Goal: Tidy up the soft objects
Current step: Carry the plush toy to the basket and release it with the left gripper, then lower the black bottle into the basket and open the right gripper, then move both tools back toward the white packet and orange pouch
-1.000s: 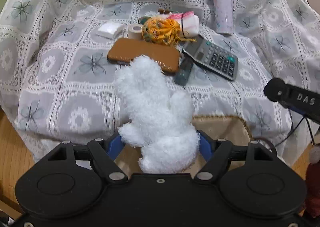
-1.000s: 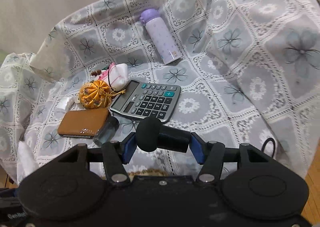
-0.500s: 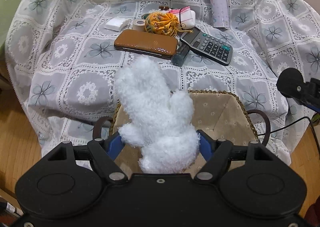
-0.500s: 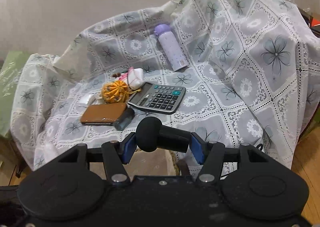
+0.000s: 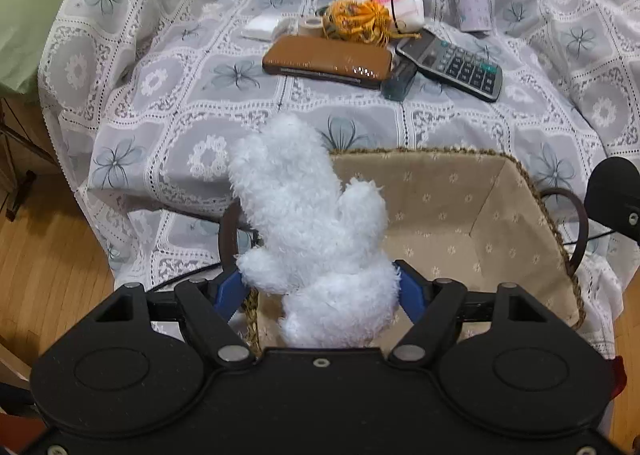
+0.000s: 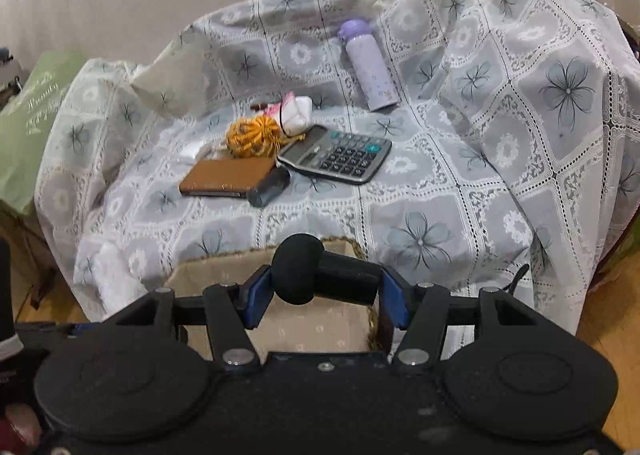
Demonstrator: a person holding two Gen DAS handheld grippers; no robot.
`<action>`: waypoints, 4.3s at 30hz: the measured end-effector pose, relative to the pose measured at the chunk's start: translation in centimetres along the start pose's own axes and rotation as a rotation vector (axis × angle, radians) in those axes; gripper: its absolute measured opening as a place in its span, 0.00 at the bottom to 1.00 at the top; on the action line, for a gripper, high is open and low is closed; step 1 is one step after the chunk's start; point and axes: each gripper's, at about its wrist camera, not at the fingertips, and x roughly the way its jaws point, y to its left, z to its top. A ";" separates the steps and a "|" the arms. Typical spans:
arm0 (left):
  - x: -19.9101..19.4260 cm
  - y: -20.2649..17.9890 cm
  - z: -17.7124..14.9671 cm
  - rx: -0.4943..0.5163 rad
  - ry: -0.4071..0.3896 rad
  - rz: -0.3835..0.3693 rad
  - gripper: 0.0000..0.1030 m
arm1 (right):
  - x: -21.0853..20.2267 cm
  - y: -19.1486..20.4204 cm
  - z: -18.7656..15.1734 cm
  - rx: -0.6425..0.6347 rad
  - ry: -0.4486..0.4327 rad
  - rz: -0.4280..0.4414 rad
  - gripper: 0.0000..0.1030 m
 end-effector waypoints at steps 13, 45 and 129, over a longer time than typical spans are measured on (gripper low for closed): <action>0.4 0.2 -0.3 0.001 0.028 0.019 0.75 | 0.4 0.1 0.1 -0.018 0.034 0.011 0.55; -0.4 0.7 -0.5 0.015 0.006 0.057 0.84 | 2.1 -0.3 -0.5 -0.001 0.178 0.055 0.56; 2.9 2.1 4.1 -0.008 0.008 0.069 0.85 | 6.6 0.2 4.3 -0.029 0.138 0.039 0.74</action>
